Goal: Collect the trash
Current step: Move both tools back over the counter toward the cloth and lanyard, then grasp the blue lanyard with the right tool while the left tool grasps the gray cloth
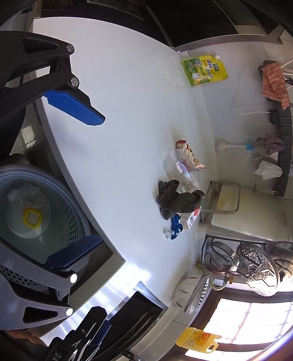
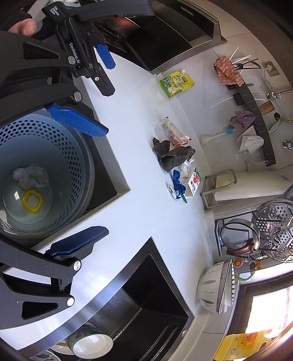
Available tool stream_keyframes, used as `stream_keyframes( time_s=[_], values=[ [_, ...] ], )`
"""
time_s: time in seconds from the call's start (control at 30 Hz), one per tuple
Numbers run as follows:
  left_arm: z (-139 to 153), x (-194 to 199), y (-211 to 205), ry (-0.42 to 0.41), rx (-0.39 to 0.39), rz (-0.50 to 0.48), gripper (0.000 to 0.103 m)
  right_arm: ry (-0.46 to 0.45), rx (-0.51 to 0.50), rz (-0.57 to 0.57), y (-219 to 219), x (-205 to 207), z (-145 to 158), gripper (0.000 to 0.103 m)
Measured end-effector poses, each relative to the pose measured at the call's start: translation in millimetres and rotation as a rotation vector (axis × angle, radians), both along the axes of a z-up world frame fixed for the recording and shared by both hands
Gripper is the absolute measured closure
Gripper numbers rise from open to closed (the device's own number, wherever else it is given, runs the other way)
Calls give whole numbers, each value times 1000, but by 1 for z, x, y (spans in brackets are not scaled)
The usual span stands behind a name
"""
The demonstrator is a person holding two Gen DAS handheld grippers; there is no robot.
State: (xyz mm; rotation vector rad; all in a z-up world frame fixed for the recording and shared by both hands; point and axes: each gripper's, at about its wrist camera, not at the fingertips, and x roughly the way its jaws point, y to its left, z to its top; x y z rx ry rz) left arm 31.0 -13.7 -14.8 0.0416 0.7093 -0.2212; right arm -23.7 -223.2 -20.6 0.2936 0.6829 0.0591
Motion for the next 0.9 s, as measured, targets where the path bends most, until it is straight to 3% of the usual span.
stream_keyframes(
  time_s=[0.37,0.9],
  values=[
    [16,63,-8,2,13,7,7,29,-11,-30,-27,63,-1,25],
    [8,154,1,0,34,72,7,100,-40,66,-24,179,-6,25]
  ],
)
